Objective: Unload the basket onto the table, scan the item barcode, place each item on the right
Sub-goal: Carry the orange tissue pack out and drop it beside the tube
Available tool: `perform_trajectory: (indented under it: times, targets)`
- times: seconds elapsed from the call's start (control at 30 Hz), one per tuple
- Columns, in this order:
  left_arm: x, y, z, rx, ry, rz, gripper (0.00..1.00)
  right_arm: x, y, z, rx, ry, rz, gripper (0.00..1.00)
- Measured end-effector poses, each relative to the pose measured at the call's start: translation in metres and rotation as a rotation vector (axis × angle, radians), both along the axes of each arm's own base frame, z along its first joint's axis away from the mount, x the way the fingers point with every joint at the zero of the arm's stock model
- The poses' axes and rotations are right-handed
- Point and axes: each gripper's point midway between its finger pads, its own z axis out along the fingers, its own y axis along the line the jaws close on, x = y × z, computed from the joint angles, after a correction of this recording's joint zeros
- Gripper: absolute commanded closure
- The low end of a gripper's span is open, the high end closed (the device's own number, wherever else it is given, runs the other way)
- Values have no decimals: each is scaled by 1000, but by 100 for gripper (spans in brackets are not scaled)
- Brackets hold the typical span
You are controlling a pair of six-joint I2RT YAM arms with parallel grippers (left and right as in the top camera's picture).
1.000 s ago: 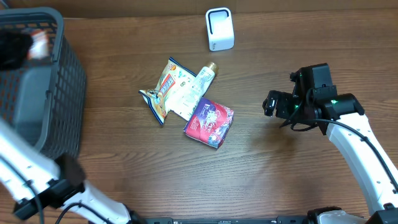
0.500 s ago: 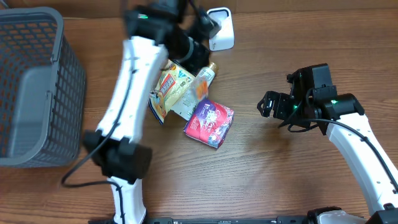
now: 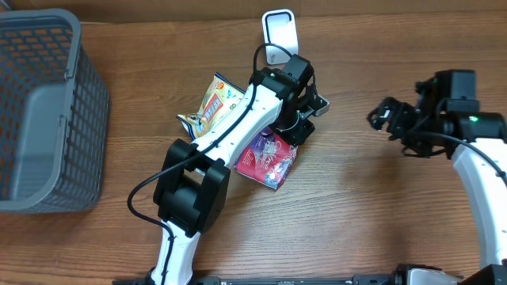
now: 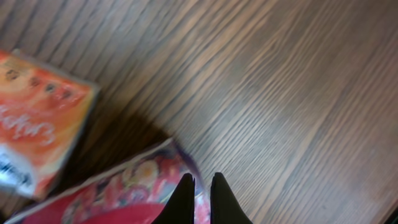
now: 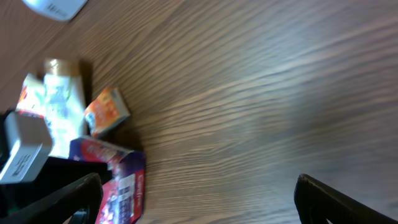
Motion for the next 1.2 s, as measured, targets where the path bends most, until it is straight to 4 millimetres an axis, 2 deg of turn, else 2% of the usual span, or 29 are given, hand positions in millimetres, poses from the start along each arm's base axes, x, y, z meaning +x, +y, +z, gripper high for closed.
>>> perform_trajectory:
  times: [0.03, 0.07, 0.1, 0.17, 0.27, 0.37, 0.4, 0.5, 0.53, 0.6, 0.63, 0.7, 0.73, 0.87, 0.93, 1.03, 1.2]
  targets:
    - [2, 3, 1, 11, -5, 6, 74, 0, -5, 1, 0, 2, -15, 1]
    - [4, 6, 3, 23, -11, 18, 41, 1, -12, 3, 0, 0, -36, 1]
    - [9, 9, 7, 33, -25, 25, 3, 2, -16, 6, -1, -5, -47, 1]
    - [18, 14, 17, 49, -50, 53, 0, 5, -26, 16, -4, -23, -73, 1]
    - [41, 27, 47, 77, -129, 108, 0, 12, -36, 35, -18, -67, -84, 0]
    - [77, 36, 96, 76, -293, 166, 0, 26, -48, 62, -41, -153, -97, 0]
    - [91, 39, 117, 67, -369, 192, 0, 31, -51, 71, -49, -183, -100, 0]
    - [133, 48, 205, 2, -658, 293, 0, 49, -60, 101, -83, -299, -107, 0]
    - [145, 53, 247, -36, -781, 344, 0, 53, -61, 107, -91, -325, -108, 0]
    - [154, 68, 328, -112, -997, 442, 0, 64, -64, 123, -108, -396, -108, 0]
    - [152, 77, 359, -141, -1074, 482, 0, 70, -66, 134, -120, -440, -105, 0]
    - [132, 108, 428, -174, -1228, 571, 0, 82, -69, 157, -152, -539, -93, 0]
    - [120, 122, 450, -183, -1275, 605, 0, 86, -70, 165, -164, -575, -88, 0]
    - [72, 188, 506, -160, -1385, 739, 0, 101, -75, 208, -234, -740, -58, 0]
    - [57, 214, 519, -137, -1415, 794, 0, 104, -77, 218, -264, -782, -47, 0]
    - [35, 257, 525, -81, -1443, 874, 0, 106, -85, 231, -325, -819, -51, 0]
    - [-2, 301, 511, -8, -1458, 953, 0, 105, -88, 251, -368, -873, -55, 0]
